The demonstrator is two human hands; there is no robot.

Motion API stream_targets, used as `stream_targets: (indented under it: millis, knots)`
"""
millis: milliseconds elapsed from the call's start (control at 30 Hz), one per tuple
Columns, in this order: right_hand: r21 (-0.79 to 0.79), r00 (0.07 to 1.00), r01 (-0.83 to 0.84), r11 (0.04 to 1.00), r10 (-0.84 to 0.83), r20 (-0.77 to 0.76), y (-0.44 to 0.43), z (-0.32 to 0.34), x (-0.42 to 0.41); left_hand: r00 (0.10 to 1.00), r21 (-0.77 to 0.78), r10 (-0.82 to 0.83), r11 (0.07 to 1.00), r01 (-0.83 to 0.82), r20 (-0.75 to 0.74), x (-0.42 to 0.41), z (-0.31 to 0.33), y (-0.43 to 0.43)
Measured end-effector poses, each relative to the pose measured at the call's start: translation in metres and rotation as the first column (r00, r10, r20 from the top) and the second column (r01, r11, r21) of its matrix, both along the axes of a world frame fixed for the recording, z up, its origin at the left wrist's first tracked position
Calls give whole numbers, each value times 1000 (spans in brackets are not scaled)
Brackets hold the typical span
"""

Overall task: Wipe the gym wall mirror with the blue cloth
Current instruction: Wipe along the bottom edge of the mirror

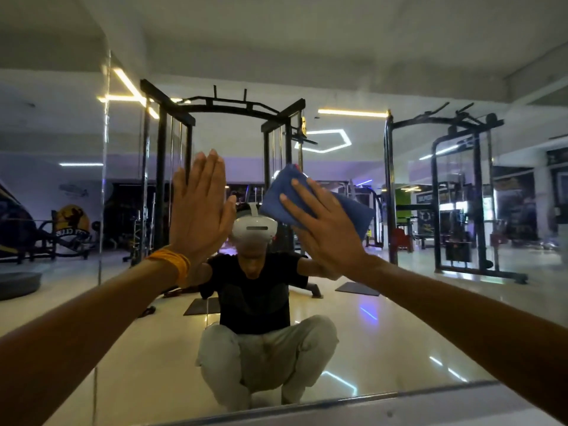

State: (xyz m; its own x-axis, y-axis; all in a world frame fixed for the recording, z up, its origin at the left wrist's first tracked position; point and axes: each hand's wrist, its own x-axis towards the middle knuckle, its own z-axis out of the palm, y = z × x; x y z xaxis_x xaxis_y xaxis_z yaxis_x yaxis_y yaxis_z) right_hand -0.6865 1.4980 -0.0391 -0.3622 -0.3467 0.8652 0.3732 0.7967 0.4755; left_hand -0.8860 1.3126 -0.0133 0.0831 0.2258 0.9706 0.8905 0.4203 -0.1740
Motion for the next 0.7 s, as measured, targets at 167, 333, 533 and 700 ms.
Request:
stream_targets:
  millis: [167, 333, 533, 700]
  knots:
    - [-52, 993, -18, 998, 12, -116, 29, 77, 28, 993, -63, -20, 998, 13, -118, 4, 0, 6]
    - [-328, 903, -226, 917, 71, -423, 6, 97, 2, 998, 53, -53, 997, 54, -22, 2, 22, 5]
    - [129, 995, -65, 989, 54, 86, 11, 38, 22, 997, 33, 0, 999, 2, -79, -10, 13, -1]
    - [-292, 939, -241, 926, 146, -311, 25, 123, 31, 996, 38, 23, 999, -20, -81, -10, 12, -2]
